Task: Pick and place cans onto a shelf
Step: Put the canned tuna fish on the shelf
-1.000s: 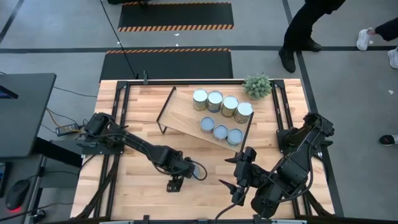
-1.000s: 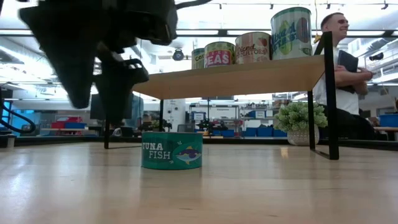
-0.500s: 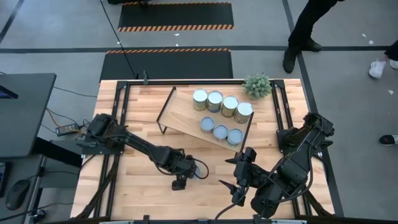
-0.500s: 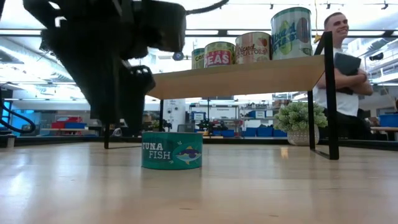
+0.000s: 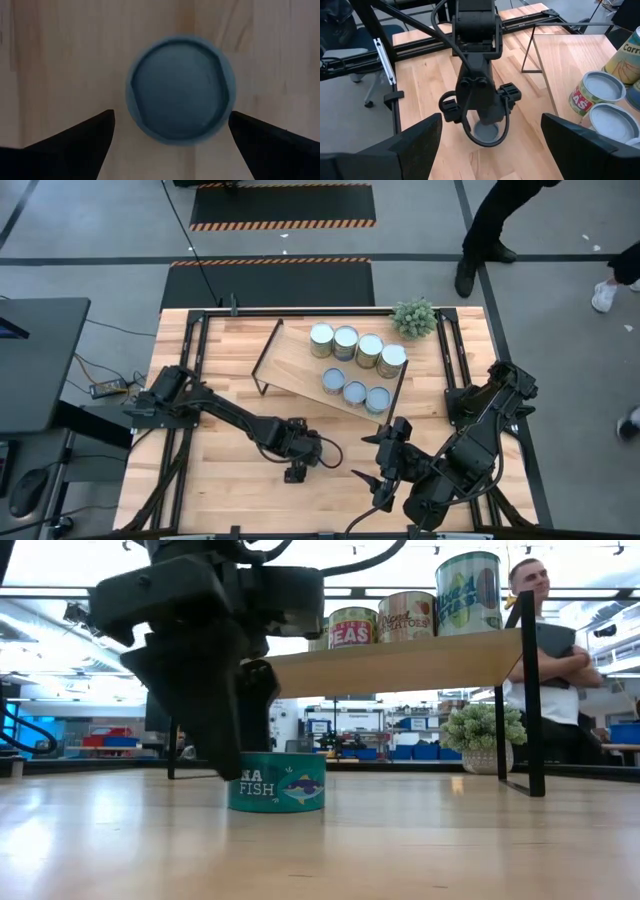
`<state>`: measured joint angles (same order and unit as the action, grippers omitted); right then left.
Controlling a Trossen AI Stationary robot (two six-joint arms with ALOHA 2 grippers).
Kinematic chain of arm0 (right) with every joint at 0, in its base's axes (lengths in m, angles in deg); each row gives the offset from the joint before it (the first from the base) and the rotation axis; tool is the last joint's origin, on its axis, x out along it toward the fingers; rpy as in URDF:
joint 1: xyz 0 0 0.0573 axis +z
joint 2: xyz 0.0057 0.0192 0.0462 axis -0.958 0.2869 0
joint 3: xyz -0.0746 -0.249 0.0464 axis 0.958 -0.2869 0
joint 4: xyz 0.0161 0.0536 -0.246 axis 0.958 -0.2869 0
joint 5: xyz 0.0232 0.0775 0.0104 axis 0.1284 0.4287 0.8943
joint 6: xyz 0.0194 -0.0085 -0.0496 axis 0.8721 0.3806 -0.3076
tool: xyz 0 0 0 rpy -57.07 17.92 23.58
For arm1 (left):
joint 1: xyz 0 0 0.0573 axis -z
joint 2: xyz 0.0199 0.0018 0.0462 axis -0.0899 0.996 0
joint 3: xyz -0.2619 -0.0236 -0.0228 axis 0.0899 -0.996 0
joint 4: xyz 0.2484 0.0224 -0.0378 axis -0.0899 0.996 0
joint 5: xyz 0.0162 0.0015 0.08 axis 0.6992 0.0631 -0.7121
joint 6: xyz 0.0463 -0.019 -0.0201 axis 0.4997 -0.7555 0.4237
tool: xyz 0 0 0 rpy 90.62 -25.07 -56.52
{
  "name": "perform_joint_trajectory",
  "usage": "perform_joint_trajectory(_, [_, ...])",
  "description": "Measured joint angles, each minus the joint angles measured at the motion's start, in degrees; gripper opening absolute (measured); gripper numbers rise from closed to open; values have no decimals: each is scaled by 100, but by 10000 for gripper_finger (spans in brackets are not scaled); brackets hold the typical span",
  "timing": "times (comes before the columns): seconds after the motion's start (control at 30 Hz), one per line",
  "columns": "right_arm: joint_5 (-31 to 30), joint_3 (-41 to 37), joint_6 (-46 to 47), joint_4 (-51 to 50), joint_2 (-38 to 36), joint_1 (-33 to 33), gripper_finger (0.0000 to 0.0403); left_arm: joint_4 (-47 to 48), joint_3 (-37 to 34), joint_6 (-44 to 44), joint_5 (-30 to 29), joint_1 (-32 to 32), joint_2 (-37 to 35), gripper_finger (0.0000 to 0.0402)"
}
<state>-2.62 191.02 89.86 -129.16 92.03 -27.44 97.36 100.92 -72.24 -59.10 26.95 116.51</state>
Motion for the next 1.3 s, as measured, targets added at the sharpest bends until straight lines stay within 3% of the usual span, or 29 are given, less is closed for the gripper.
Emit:
perform_joint_trajectory(0.47, [55,0,111,-35,0,-28,348,-708,-2,372,63,-93,267,391])
perform_joint_trajectory(0.77, [115,1,129,-49,0,-31,348,-623,171,468,46,-69,267,287])
perform_joint_trajectory(1.1, [137,2,222,-487,-67,9,348,1851,1658,673,408,-107,-193,287])
perform_joint_trajectory(1.3, [63,2,441,-833,-170,91,348,3001,2061,329,1,-500,-991,287])
